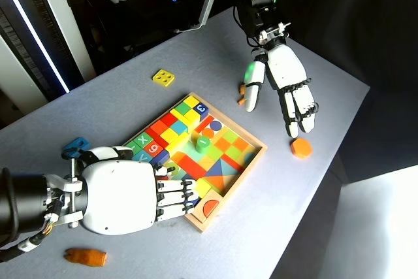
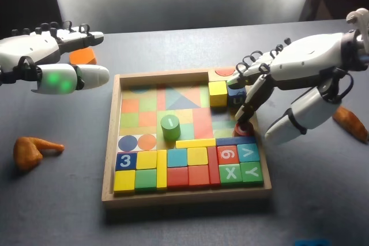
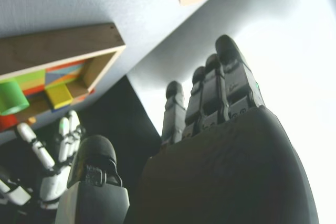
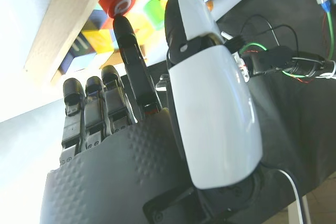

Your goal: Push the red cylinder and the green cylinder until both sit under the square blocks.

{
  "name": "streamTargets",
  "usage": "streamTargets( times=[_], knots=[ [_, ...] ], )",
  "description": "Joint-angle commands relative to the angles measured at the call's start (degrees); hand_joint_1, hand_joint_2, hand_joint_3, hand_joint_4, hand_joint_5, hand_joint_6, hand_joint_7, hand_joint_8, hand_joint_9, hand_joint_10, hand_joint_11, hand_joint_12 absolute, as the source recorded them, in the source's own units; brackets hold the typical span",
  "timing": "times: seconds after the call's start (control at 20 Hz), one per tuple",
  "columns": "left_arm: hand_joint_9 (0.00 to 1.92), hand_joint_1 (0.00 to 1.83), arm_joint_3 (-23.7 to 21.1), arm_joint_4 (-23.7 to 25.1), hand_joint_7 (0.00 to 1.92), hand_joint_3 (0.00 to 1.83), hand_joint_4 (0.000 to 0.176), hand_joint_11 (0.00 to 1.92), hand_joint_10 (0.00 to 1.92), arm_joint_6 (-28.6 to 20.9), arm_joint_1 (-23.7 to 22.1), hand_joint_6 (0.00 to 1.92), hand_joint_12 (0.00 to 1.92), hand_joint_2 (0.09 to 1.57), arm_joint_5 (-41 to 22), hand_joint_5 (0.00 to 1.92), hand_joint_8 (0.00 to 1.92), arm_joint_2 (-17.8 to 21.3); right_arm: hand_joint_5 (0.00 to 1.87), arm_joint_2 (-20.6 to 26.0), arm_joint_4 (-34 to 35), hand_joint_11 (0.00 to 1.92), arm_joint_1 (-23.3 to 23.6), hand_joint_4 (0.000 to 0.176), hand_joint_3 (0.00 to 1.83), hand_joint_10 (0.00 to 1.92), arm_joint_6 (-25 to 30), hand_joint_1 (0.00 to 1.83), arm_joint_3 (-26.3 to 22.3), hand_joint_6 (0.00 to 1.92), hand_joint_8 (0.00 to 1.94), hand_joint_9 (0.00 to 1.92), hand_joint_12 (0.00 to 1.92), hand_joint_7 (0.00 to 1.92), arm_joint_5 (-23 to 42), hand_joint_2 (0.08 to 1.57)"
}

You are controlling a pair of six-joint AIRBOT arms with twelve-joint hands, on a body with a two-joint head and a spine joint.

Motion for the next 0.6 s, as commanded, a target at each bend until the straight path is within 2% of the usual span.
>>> streamTargets(
  times=[0.0,0.05,0.15,0.2,0.25,0.3,0.35,0.4,0.5,0.55],
  knots=[
    [0.05,0.00,0.1,-0.7,0.00,0.00,0.146,0.00,0.01,-0.1,-0.1,0.00,0.38,1.16,-6.6,0.07,0.00,0.4,0.70,0.6,1.2,0.00,-0.3,0.128,0.00,0.00,0.2,0.45,-0.4,0.01,0.01,0.00,0.35,0.07,0.8,1.12],
    [0.07,0.00,0.1,-0.7,0.02,0.00,0.149,0.00,0.01,-0.1,-0.1,0.00,0.43,1.17,-6.6,0.07,0.00,0.4,0.70,0.9,1.0,0.00,-0.3,0.132,0.00,0.00,0.2,0.44,-0.6,0.00,0.00,0.00,0.31,0.07,0.8,1.12],
    [0.06,0.00,0.1,-0.7,0.00,0.01,0.149,0.00,0.00,-0.1,0.0,0.00,0.37,1.21,-6.6,0.08,0.00,0.4,0.71,1.1,0.8,0.00,-0.3,0.131,0.00,0.00,0.3,0.45,-0.8,0.00,0.00,0.00,0.34,0.07,0.9,1.11],
    [0.03,0.00,0.1,-0.9,0.00,0.01,0.147,0.00,0.00,-0.1,0.1,0.00,0.31,1.22,-6.7,0.08,0.00,0.5,0.71,1.1,0.8,0.00,-0.4,0.129,0.00,0.00,0.4,0.46,-0.8,0.00,0.00,0.00,0.37,0.08,1.0,1.11],
    [0.06,0.00,0.1,-0.9,0.00,0.01,0.139,0.00,0.01,-0.1,0.2,0.00,0.38,1.24,-6.8,0.08,0.00,0.5,0.72,1.1,0.8,0.00,-0.3,0.127,0.00,0.00,0.4,0.45,-0.8,0.00,0.00,0.00,0.38,0.09,1.1,1.11],
    [0.04,0.00,0.0,-0.9,0.00,0.00,0.138,0.00,0.00,-0.1,0.2,0.00,0.34,1.24,-6.8,0.07,0.00,0.5,0.72,1.1,0.8,0.00,-0.3,0.126,0.00,0.00,0.5,0.45,-0.9,0.00,0.00,0.00,0.35,0.10,1.3,1.11],
    [0.07,0.00,0.0,-0.9,0.00,0.00,0.145,0.00,0.01,-0.1,0.2,0.00,0.41,1.24,-6.8,0.08,0.00,0.5,0.71,1.1,0.8,0.00,-0.3,0.121,0.00,0.00,0.6,0.42,-1.0,0.00,0.00,0.00,0.32,0.11,1.4,1.12],
    [0.08,0.00,0.0,-0.9,0.00,0.00,0.129,0.00,0.01,-0.1,0.2,0.00,0.45,1.24,-6.8,0.07,0.00,0.5,0.71,1.1,0.8,0.00,-0.2,0.120,0.00,0.00,0.6,0.41,-1.1,0.00,0.00,0.00,0.29,0.10,1.6,1.12],
    [0.13,0.00,0.0,-0.9,0.02,0.00,0.115,0.00,0.02,-0.1,0.2,0.00,0.65,1.25,-6.8,0.08,0.00,0.5,0.71,1.1,0.8,0.00,-0.1,0.124,0.00,0.00,0.6,0.42,-1.3,0.00,0.00,0.00,0.39,0.09,1.9,1.12],
    [0.11,0.00,0.0,-0.9,0.02,0.00,0.131,0.00,0.00,-0.1,0.2,0.00,0.64,1.23,-6.8,0.08,0.00,0.5,0.70,1.1,0.8,0.00,-0.1,0.129,0.00,0.00,0.6,0.41,-1.4,0.00,0.00,0.00,0.40,0.08,2.0,1.12]
  ],
)
